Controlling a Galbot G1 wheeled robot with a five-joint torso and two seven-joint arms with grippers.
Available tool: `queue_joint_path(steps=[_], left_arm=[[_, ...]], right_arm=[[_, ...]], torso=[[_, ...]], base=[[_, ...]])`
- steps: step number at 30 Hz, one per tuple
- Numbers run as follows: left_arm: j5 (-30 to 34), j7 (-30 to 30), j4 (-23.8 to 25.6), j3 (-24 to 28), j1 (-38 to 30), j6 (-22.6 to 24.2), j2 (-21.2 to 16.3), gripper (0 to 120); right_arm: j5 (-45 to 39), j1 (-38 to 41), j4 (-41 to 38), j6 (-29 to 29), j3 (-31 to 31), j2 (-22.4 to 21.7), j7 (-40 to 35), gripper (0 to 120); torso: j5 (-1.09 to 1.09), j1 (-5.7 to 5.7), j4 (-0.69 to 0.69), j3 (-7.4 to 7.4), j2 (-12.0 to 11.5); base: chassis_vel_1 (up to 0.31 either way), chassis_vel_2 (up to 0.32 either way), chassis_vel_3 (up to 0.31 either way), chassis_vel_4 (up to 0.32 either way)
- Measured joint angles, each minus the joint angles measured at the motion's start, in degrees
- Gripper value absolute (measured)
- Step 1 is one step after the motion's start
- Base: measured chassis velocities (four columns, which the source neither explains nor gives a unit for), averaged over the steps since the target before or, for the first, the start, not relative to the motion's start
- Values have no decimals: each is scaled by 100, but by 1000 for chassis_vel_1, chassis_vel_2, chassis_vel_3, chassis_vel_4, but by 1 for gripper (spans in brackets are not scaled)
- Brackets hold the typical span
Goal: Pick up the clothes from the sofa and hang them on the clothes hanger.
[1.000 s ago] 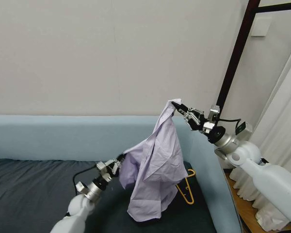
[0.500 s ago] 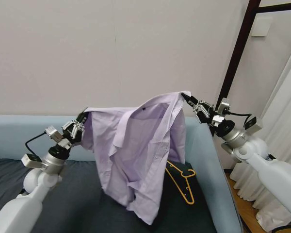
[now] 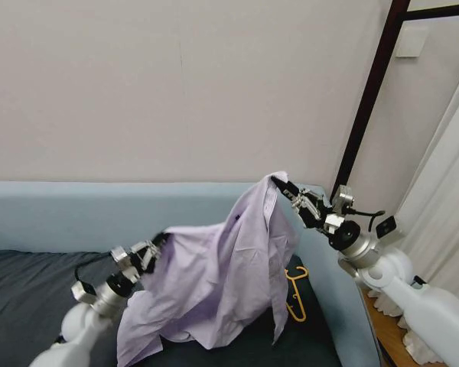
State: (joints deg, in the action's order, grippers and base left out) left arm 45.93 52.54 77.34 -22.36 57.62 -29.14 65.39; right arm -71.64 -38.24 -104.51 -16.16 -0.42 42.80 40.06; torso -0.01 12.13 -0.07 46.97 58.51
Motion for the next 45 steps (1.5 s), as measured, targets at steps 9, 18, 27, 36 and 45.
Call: queue_joint_path(steps=[9,18,27,36,45], left_arm=[[-1456,-2327,2,136,373,-812,220,27],[-1482,-2711,786,-247,998,-1320,50,60],[-959,-1175,1499,-203,1417,-1149,216,97],[-2755,-2563,1441,283,1647,-1177,779,100],[-3401,-3928,1421,717,1693,-913,1017,100]], right_arm=[[74,52,48,17,-114,137,22,0],[91,154,293,23,-161,257,99,0],[89,253,474,24,-230,306,151,0],[78,227,486,24,-226,245,175,0],[88,196,505,23,-213,226,191,0]], torso=[[0,0,2,0,0],[0,0,1,0,0],[1,0,1,0,0],[1,0,1,0,0],[1,0,0,0,-1]], base=[[0,0,0,0],[0,0,0,0],[0,0,0,0],[0,0,0,0],[0,0,0,0]])
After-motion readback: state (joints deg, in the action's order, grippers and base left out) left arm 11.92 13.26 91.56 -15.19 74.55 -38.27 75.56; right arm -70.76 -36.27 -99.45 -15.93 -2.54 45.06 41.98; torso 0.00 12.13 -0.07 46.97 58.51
